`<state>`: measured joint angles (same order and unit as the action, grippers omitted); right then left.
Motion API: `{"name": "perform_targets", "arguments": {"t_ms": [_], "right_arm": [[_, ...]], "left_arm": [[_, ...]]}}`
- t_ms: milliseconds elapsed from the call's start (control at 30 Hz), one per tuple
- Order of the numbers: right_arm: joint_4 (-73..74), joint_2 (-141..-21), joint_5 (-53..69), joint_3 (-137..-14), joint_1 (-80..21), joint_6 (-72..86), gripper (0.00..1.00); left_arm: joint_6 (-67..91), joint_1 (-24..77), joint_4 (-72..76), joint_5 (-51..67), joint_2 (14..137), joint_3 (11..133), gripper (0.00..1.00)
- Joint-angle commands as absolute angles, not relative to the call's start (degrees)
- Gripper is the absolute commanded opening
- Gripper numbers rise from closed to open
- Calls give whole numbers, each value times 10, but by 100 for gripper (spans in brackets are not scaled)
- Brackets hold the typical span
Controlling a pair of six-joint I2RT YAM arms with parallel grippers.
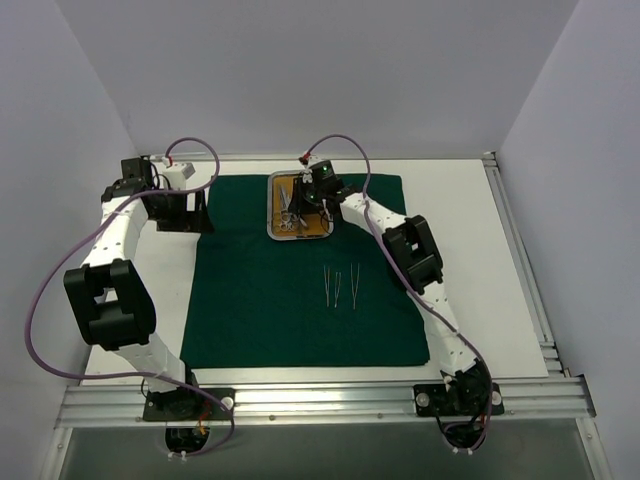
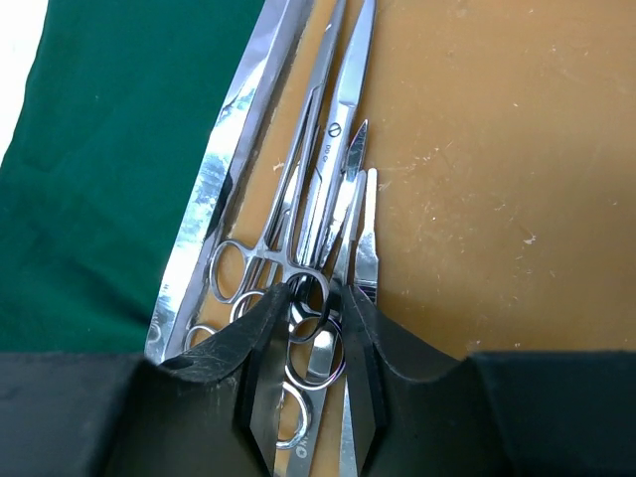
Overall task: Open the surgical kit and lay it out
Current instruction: Pick up the medical item from the container.
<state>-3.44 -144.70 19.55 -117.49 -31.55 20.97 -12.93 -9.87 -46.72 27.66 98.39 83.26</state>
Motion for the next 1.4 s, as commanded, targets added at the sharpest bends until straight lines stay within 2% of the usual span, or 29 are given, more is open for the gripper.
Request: {"name": "perform_targets", "arguments": {"t_ms": [0,267,567,867,1367], "right_arm": [[-30,-1404,208,-1163,-322,209,24],[-34,-1428,210,-1182,-323,223,21],[-34,-1432,220,-1190,-322,234,0],[-84,-1346,204,-1140,-319,249,0],[-211,-1243,185,-979,-309,354,0]], "left_arm": [[-138,-104,-452,293,986,838,94],[-138,-105,-454,297,983,838,94],[-139,-107,-456,301,984,839,94],[-140,-107,-458,308,983,841,94],[-143,-107,-461,314,975,841,94]]}}
